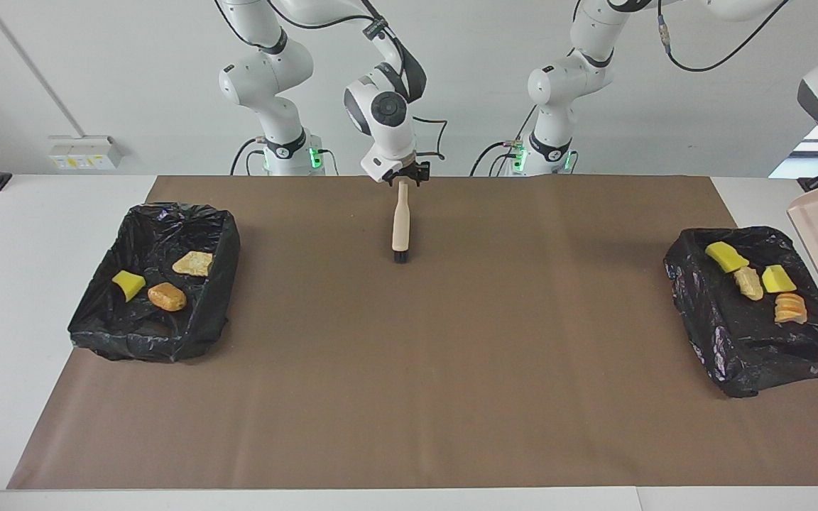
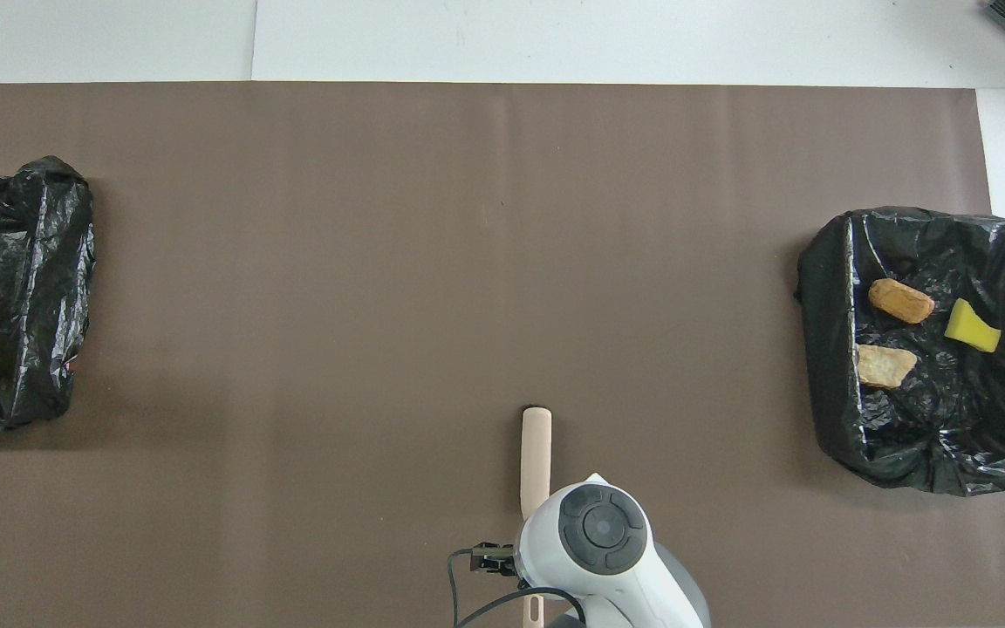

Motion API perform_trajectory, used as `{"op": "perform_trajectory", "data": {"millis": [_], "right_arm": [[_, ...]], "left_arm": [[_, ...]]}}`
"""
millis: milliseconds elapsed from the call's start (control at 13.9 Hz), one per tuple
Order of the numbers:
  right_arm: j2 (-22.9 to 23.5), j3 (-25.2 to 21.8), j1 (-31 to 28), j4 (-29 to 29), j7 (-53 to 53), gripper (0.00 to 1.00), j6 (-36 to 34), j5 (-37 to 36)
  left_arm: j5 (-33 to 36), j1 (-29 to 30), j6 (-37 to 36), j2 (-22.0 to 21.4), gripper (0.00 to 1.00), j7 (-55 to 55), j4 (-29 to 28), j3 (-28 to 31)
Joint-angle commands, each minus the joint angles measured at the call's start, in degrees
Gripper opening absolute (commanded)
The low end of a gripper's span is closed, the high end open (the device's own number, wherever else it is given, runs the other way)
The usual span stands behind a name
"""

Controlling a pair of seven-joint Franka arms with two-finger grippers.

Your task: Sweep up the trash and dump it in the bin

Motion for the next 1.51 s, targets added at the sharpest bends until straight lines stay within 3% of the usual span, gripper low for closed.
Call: {"op": "perform_trajectory", "data": {"millis": [0, 216, 504, 720, 1152, 1440], "right_arm": [[0.2, 0.0, -4.52, 4.55, -0.78, 1.0, -4.55, -2.98], [-0.33, -0.08, -8.65, 8.68, -0.87, 1.0, -8.23, -6.24], [-0.5, -0.17, -13.58, 16.41, -0.96, 1.0, -18.33, -13.35], [-2.08, -0.26, -18.14, 19.67, -5.07, 1.0, -21.95, -15.48], [-4.99, 0.0, -27.81, 22.92, -15.17, 1.0, -23.54, -20.04], [-4.02, 0.0, -35.45, 28.63, -24.76, 1.0, -24.86, -23.55]], "left_arm": [[-8.83, -4.53, -1.11, 0.09, 0.0, -0.84, -0.53, 0.64], [-18.35, -9.88, -1.55, 1.58, 0.0, -7.92, -2.8, 0.64], [-21.08, -20.08, -5.77, 4.83, 0.0, -34.35, -3.95, 0.64], [-28.18, -25.18, -6.56, 6.67, 0.0, -50.35, -3.6, 0.64], [-38.47, -36.26, -7.97, 10.1, 0.0, -88.31, -1.23, 0.73], [-43.66, -41.27, -8.15, 15.55, 0.0, -107.59, 6.49, 0.73]]}}
